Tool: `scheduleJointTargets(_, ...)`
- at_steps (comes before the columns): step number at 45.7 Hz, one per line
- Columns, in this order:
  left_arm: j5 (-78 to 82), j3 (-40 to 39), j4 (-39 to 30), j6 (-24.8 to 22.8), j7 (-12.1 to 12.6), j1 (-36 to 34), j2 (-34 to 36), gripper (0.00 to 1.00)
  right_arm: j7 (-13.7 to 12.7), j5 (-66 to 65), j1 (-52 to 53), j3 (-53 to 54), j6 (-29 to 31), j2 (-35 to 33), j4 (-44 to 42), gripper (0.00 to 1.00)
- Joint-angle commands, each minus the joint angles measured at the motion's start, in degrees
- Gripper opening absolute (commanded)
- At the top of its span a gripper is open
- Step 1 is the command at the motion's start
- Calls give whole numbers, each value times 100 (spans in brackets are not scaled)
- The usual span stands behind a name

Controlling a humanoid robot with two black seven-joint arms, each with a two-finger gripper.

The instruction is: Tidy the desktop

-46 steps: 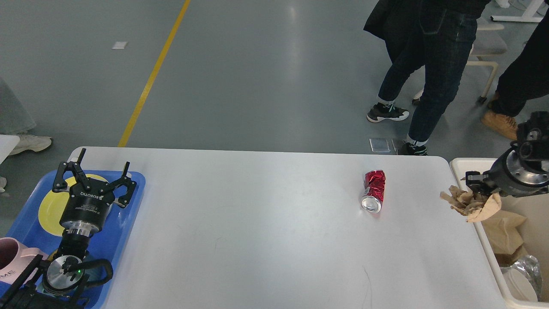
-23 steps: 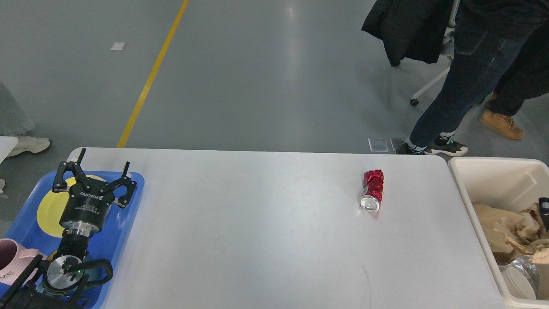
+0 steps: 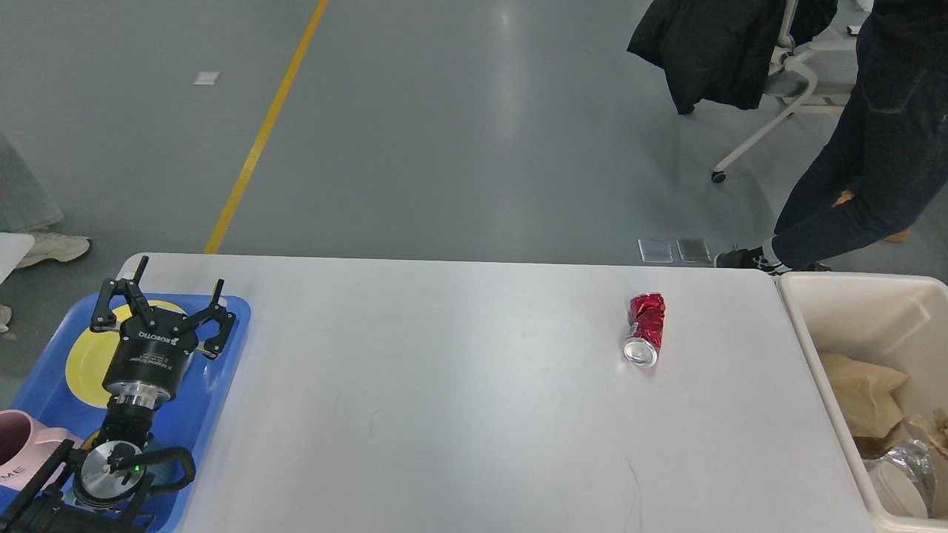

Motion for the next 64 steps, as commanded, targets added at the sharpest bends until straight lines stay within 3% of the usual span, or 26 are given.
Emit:
scheduleJointTargets(1,0,0,1,0,4,-5,-1,96,-2,8,-1532,1101,-249,455,-1206,0)
scheduleJointTargets(10,0,0,1,9,4,-5,-1,96,-2,123,-3308,1893,-670,1702,-3306,0)
scheduleJointTargets(17,0,0,0,0,4,-5,7,96,-11,123,-4082,2403,-1119,2450,-4379,0)
scheduleJointTargets(33,-9,0,1,0,4,-5,7,96,-28,123,-4321,2553,-1401,2724,-4618,0)
scheduleJointTargets(34,0,0,1,0,4,-5,7,96,-28,123,-4329,2562,-1418,2724,-4627,14)
scheduleJointTargets(38,0,0,1,0,4,-5,-1,96,-28,140,-4338,2579,-1637,2733,-4627,90)
scheduleJointTargets(39,0,-9,1,0,4,-5,7,96,-28,158,-4338,2588,-1760,2741,-4627,100)
scheduleJointTargets(64,0,0,-8,0,4,-5,-1,96,16,158,-4365,2588,-2042,2618,-4539,100)
